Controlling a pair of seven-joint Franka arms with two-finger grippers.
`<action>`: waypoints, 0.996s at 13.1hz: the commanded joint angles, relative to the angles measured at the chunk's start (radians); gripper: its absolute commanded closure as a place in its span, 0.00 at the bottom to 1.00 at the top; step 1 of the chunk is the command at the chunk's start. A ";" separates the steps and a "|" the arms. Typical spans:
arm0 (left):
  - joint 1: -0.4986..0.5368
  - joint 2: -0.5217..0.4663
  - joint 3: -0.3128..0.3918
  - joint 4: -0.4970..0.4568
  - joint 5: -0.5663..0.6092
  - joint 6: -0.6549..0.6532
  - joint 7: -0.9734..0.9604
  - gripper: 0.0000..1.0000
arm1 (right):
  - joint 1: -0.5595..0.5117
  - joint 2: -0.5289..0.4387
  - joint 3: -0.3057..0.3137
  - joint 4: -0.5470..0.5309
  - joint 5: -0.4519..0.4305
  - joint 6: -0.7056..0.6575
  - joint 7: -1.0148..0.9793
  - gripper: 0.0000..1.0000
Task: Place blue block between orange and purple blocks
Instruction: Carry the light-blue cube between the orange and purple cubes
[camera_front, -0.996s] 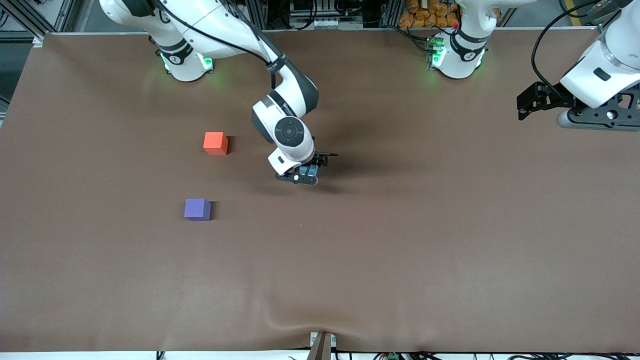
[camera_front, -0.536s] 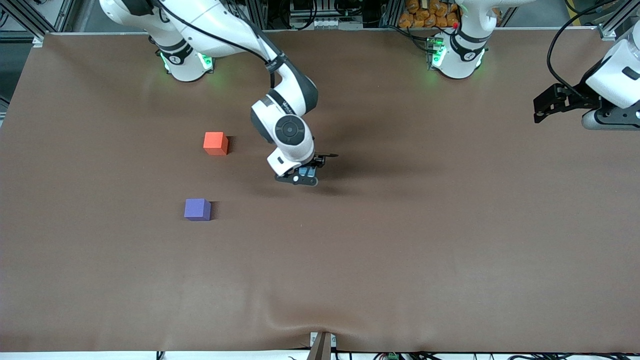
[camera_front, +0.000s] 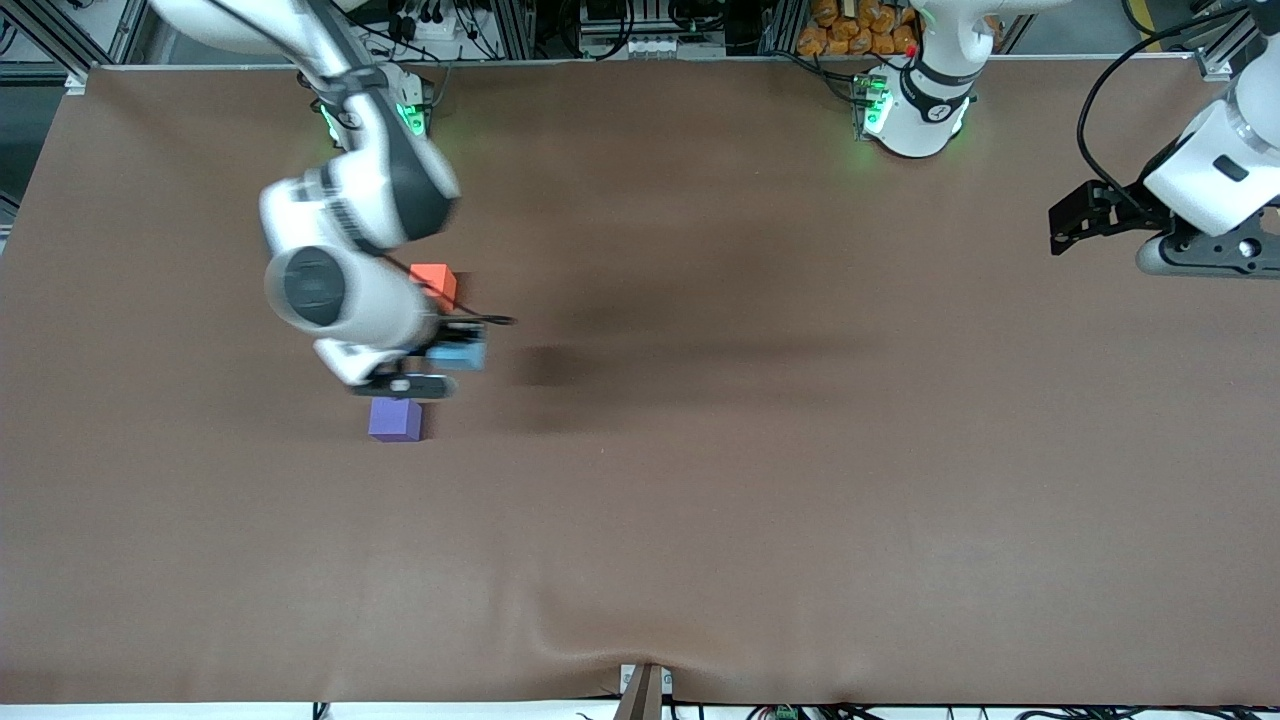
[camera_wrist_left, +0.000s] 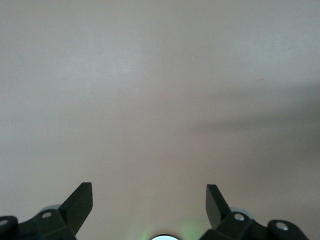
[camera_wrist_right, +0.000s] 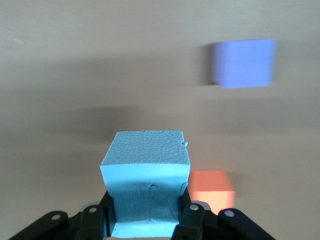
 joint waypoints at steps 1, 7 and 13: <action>0.000 0.013 -0.006 0.021 -0.002 -0.010 -0.009 0.00 | -0.105 -0.074 0.022 -0.171 0.007 0.039 -0.113 1.00; 0.003 0.033 -0.004 0.024 -0.001 -0.010 -0.009 0.00 | -0.147 -0.057 0.020 -0.342 0.007 0.294 -0.122 1.00; 0.009 0.031 -0.004 0.027 0.005 -0.010 -0.004 0.00 | -0.133 0.001 0.023 -0.404 0.006 0.444 -0.122 1.00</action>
